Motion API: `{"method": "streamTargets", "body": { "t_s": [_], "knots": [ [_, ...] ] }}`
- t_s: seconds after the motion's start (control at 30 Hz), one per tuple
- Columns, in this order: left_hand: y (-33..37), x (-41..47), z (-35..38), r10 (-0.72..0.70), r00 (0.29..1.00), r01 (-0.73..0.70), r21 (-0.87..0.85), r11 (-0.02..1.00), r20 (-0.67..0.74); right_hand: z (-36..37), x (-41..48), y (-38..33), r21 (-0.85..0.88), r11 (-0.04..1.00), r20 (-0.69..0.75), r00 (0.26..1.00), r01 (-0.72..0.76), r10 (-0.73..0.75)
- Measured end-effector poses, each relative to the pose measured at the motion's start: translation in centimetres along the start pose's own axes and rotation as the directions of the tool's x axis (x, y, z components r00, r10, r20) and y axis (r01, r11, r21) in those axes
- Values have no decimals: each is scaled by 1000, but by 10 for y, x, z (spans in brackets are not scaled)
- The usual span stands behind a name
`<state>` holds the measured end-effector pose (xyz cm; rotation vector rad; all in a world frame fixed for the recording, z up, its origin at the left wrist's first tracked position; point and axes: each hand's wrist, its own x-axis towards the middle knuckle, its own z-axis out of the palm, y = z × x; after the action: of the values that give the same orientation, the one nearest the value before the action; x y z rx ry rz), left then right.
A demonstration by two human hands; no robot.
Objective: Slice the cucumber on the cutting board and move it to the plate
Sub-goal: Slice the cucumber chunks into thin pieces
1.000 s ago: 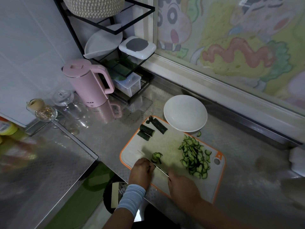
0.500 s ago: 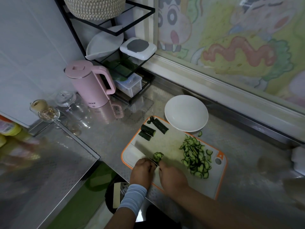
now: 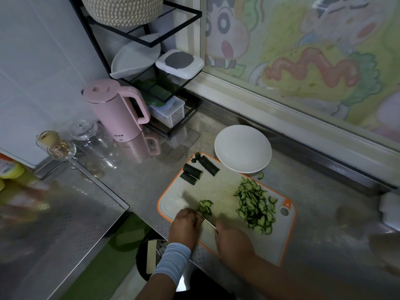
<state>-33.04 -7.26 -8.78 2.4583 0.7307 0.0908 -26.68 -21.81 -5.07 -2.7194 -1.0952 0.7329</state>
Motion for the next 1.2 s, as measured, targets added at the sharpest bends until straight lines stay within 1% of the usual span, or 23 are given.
{"method": "streamTargets", "body": {
  "t_s": [0.1,0.2,0.33,0.6,0.8,1.0,1.1,1.2],
  "knots": [
    [-1,-2,1,43,999,-43,28,999,3,-1,11,-8,11,1000,-4,1000,10,-10],
    [-1,-3,0,76,997,-76,20,997,-8,-4,20,-16,50,999,-7,1000,-10,10],
    [-1,-3,0,10,1000,-10,4,1000,-5,-8,14,-15,32,999,-33,999,3,-2],
    [0,-1,-1,-1,1000,2,10,1000,-13,-7,-19,8,7,1000,-3,1000,11,-11],
    [0,-1,-2,-61,998,62,-8,998,7,-2,-3,-1,-3,1000,15,1000,-13,13],
    [-1,-2,0,-45,998,45,17,999,31,-4,24,-21,22,1000,2,1000,-16,16],
    [-2,-4,1,-54,999,54,-13,998,1,-4,22,-22,34,999,-6,1000,-7,8],
    [-1,-4,0,-50,999,50,-12,999,0,-6,9,-16,34,999,-20,1000,4,-3]
  ]
}}
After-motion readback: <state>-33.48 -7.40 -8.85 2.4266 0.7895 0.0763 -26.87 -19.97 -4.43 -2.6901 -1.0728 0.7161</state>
